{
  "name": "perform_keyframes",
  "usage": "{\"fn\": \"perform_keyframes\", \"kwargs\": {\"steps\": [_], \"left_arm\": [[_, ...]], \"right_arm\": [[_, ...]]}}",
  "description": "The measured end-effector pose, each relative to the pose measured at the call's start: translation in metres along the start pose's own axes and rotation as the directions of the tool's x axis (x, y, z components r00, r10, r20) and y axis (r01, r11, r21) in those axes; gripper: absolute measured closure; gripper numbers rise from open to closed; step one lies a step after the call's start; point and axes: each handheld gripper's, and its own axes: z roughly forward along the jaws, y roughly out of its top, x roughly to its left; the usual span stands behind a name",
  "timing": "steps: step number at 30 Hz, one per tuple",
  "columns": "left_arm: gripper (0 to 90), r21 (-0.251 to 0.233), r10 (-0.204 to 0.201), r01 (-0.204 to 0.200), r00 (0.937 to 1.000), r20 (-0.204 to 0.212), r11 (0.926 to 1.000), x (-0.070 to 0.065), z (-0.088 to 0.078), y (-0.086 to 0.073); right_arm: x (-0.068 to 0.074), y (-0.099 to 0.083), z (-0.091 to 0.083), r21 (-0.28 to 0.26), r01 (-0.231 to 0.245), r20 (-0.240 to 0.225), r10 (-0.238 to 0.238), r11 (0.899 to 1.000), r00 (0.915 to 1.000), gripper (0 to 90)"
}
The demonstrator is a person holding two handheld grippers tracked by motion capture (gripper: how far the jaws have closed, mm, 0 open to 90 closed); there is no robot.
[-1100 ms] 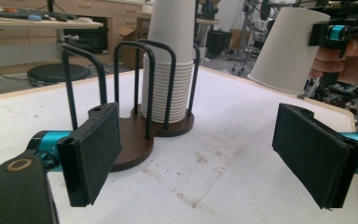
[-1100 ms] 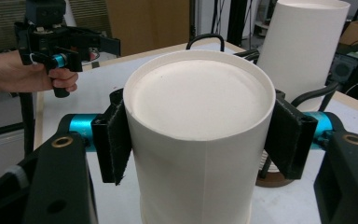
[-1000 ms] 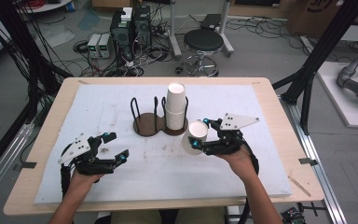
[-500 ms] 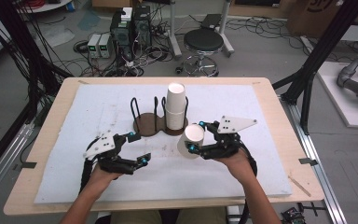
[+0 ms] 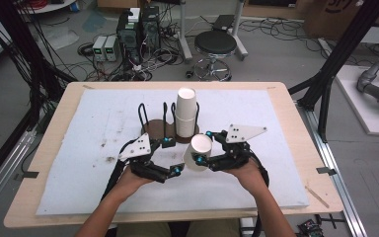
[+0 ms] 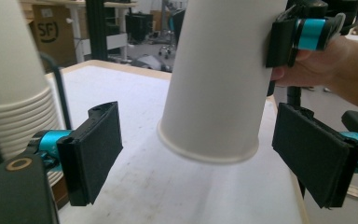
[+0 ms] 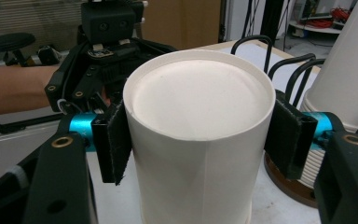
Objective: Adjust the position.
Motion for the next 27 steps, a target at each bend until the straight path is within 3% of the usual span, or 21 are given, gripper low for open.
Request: {"fn": "perform_keyframes", "kwargs": {"steps": [14,27], "left_arm": [[15.7,0.039,-0.005,0.003,0.9988,0.050,0.9992,-0.004,0.026,-0.004],[18.5,0.059,0.001,-0.005,0.9976,0.069,0.9983,-0.006,0.036,-0.007]], "right_arm": [[0.001,-0.001,0.003,-0.002,-0.013,-0.032,0.013,1.000,0.9994,33.2],[0.003,-0.001,0.006,-0.008,-0.014,-0.052,0.014,1.000,0.9985,33.3]]}}
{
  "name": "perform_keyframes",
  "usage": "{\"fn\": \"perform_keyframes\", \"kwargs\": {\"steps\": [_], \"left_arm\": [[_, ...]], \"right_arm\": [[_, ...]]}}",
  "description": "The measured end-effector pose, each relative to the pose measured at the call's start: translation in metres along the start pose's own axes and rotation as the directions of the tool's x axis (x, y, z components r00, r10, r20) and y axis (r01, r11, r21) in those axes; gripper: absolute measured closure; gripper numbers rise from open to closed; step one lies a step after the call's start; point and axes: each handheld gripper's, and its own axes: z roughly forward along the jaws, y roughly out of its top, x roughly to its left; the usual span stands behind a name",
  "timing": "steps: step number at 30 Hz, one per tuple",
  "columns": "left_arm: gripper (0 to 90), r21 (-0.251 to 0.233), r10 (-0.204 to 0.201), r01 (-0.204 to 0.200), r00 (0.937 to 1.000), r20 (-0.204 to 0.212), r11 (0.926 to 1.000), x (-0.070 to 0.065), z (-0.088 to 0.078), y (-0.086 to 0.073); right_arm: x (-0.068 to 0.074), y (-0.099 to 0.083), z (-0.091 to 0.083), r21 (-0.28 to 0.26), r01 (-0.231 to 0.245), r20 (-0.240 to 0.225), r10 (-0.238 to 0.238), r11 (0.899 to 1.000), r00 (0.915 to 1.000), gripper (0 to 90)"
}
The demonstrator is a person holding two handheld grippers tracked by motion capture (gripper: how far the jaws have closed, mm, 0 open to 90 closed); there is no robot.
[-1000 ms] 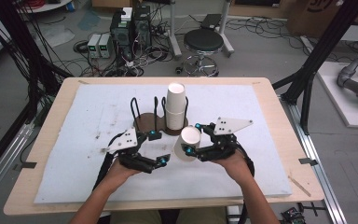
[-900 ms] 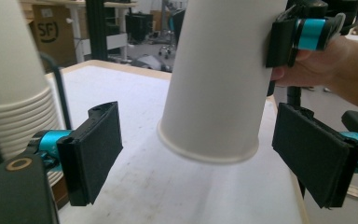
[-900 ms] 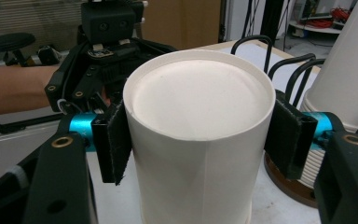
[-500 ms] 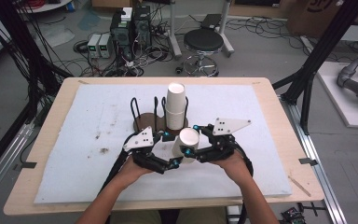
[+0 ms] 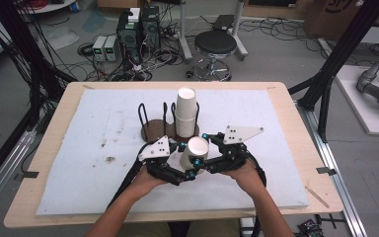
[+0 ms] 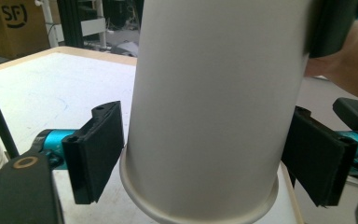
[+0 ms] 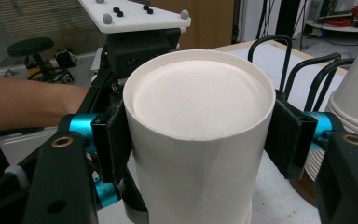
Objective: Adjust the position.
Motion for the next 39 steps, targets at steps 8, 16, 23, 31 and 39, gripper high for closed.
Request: {"fn": "perform_keyframes", "kwargs": {"steps": [8,16,23,31,39], "left_arm": [[24.4,0.004,0.021,-0.021,0.9998,0.005,0.9998,-0.001,-0.001,0.001],[27.2,0.043,0.016,-0.016,0.9999,-0.005,0.9989,-0.003,-0.006,0.005],[28.8,0.086,0.021,-0.021,0.9998,-0.002,0.9961,-0.001,-0.012,0.009],[28.9,0.154,0.022,-0.024,0.9996,0.017,0.9877,0.001,-0.021,0.017],[28.8,0.248,0.060,-0.061,0.9981,0.011,0.9669,0.004,-0.030,0.032]], "right_arm": [[0.000,-0.001,0.000,-0.001,-0.008,-0.003,0.008,1.000,1.0000,33.7],[0.000,-0.002,0.002,-0.003,-0.074,-0.005,0.074,0.997,0.9973,20.7],[0.000,0.000,0.000,-0.013,-0.073,0.005,0.073,0.997,0.9973,19.6],[0.002,0.008,-0.007,-0.030,-0.039,-0.011,0.038,0.999,0.9992,19.6],[-0.001,0.017,-0.018,-0.005,0.000,-0.015,0.000,1.000,0.9999,19.6]]}}
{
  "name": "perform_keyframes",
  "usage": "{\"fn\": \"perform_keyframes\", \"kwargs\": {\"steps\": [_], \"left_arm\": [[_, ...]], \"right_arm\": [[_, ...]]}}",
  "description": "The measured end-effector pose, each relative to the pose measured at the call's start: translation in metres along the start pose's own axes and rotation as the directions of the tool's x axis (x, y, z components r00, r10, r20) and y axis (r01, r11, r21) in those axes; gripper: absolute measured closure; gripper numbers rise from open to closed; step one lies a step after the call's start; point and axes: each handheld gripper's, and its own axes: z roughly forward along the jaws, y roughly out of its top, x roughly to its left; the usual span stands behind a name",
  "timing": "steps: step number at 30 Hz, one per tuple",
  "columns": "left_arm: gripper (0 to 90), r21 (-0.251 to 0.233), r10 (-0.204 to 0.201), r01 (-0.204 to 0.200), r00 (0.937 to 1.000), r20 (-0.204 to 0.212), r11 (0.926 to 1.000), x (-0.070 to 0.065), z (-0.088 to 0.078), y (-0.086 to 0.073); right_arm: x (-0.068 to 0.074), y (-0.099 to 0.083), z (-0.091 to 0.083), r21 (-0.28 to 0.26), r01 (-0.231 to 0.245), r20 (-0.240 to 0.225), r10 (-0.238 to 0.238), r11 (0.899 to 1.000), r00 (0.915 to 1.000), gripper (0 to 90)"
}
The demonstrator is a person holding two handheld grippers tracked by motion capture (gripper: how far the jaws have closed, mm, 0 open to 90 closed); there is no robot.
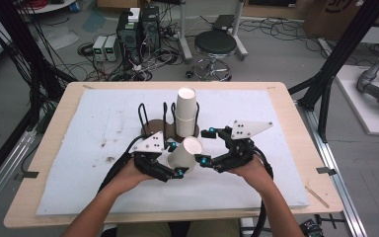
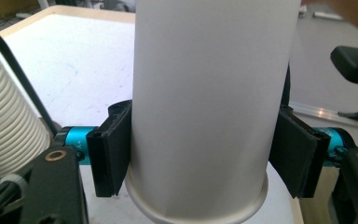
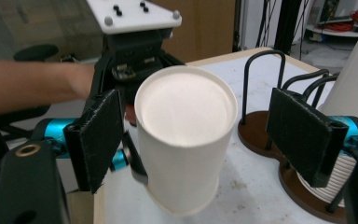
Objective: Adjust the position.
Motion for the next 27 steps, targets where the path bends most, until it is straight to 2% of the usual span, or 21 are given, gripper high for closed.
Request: {"fn": "perform_keyframes", "kwargs": {"steps": [7,15,21,27], "left_arm": [[29.0,0.088,0.028,-0.029,0.9996,0.005,0.9957,0.002,-0.005,0.008],[29.0,0.161,0.052,-0.056,0.9984,0.023,0.9854,0.001,-0.005,0.013],[29.0,0.202,0.061,-0.067,0.9976,0.033,0.9771,0.000,-0.002,0.011],[29.0,0.221,0.056,-0.064,0.9976,0.040,0.9732,-0.001,0.000,0.010]], "right_arm": [[-0.005,0.009,-0.005,0.091,0.041,-0.010,-0.040,0.995,0.9992,19.6],[-0.007,0.019,0.002,0.214,0.105,-0.044,-0.098,0.971,0.9942,19.6],[-0.005,0.026,0.014,0.299,0.158,-0.091,-0.137,0.941,0.9864,19.6],[-0.002,0.028,0.032,0.391,0.209,-0.149,-0.162,0.896,0.9754,19.6]]}}
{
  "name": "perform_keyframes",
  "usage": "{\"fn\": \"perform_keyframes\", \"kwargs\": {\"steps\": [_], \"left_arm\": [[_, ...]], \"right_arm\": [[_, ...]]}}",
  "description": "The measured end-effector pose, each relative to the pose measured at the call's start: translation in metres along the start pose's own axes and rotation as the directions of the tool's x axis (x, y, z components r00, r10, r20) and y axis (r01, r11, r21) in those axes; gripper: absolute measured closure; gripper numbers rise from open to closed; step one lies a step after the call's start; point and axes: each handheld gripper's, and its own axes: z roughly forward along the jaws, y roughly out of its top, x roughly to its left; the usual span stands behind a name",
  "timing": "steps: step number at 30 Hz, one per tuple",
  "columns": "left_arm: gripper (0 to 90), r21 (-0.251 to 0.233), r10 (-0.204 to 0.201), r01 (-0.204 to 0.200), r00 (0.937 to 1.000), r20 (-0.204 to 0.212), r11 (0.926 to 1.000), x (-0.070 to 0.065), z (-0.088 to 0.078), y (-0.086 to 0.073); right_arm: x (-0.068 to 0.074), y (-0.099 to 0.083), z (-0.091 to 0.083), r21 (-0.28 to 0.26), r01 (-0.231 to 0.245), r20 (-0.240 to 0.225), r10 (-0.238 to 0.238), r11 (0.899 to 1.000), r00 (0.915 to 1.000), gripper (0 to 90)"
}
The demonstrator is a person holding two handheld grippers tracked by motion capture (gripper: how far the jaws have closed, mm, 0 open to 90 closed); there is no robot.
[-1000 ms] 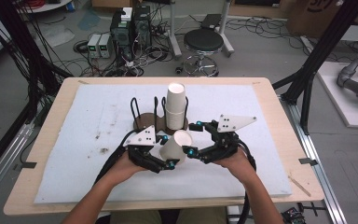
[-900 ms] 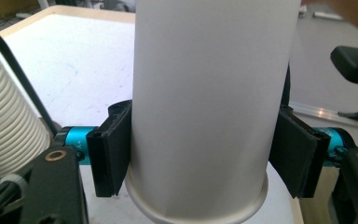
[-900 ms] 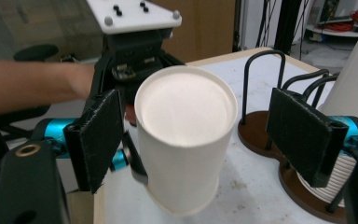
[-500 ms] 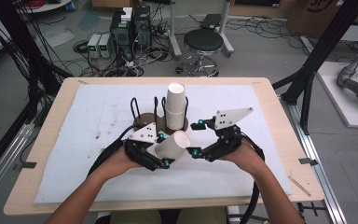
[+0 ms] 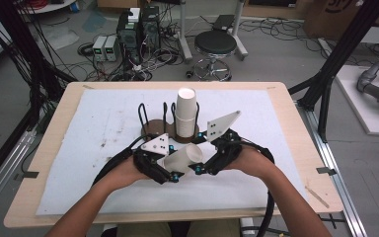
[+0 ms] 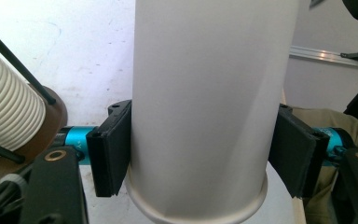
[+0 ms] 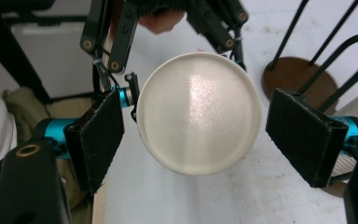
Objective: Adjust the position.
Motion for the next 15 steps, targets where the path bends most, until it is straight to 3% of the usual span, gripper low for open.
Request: {"fn": "perform_keyframes", "kwargs": {"steps": [9,15], "left_arm": [[29.0,0.036,0.012,-0.012,0.9998,0.013,0.9993,-0.001,0.003,-0.001],[29.0,0.054,0.009,-0.010,0.9996,0.027,0.9985,-0.002,0.007,-0.002]], "right_arm": [[-0.003,0.006,0.015,0.077,0.019,-0.039,-0.016,0.997,0.9991,20.3],[-0.003,0.010,0.022,0.133,0.046,-0.069,-0.037,0.990,0.9969,27.2]]}}
